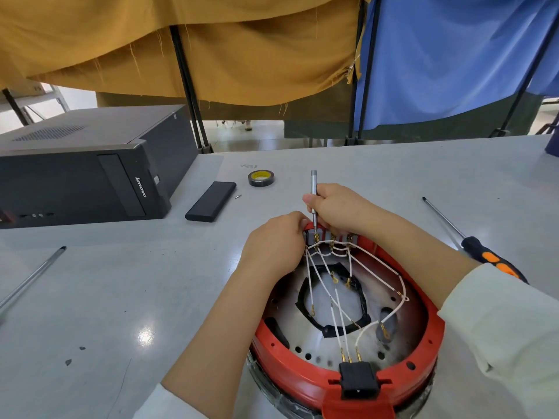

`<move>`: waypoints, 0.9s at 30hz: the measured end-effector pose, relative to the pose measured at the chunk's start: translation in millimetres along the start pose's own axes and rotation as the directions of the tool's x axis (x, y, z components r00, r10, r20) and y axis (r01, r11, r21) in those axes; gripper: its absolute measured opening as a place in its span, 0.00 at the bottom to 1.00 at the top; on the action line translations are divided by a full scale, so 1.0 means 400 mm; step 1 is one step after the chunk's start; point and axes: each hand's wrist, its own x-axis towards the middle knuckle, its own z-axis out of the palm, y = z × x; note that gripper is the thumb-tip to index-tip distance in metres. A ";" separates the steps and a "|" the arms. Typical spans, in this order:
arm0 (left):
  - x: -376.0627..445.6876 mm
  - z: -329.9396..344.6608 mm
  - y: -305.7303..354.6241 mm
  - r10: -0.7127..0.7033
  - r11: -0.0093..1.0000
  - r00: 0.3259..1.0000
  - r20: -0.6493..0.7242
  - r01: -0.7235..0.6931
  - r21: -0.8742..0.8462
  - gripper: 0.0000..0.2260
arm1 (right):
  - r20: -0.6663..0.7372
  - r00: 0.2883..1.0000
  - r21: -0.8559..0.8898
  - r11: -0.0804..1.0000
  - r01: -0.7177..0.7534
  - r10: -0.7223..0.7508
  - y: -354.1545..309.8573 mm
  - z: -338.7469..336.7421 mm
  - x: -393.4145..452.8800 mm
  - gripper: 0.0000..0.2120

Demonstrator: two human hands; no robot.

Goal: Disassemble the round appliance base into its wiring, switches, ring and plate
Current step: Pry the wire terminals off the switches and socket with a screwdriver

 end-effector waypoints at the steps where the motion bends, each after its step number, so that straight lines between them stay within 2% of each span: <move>1: -0.001 0.000 0.000 0.000 1.000 1.000 0.000 0.000 -0.001 0.10 | -0.003 1.000 0.003 1.000 0.001 -0.001 0.001 0.000 -0.003 0.13; 6: -0.002 0.000 0.001 -0.013 1.000 1.000 -0.003 0.013 -0.021 0.12 | -0.132 0.985 0.130 0.983 0.132 -0.114 0.031 0.010 -0.036 0.12; 17: -0.002 0.003 -0.003 -0.010 1.000 1.000 -0.014 0.009 -0.020 0.12 | -0.148 0.972 0.085 0.976 0.198 -0.184 0.031 0.013 -0.040 0.12; 22: 0.004 0.005 -0.005 -0.003 1.000 1.000 -0.016 0.003 -0.001 0.11 | -0.109 0.987 0.010 0.993 0.117 -0.115 0.018 0.008 -0.027 0.13; 27: 0.005 0.005 -0.004 -0.005 1.000 1.000 -0.013 0.006 0.021 0.10 | 0.054 0.998 -0.041 0.999 -0.037 0.039 -0.013 -0.004 0.002 0.14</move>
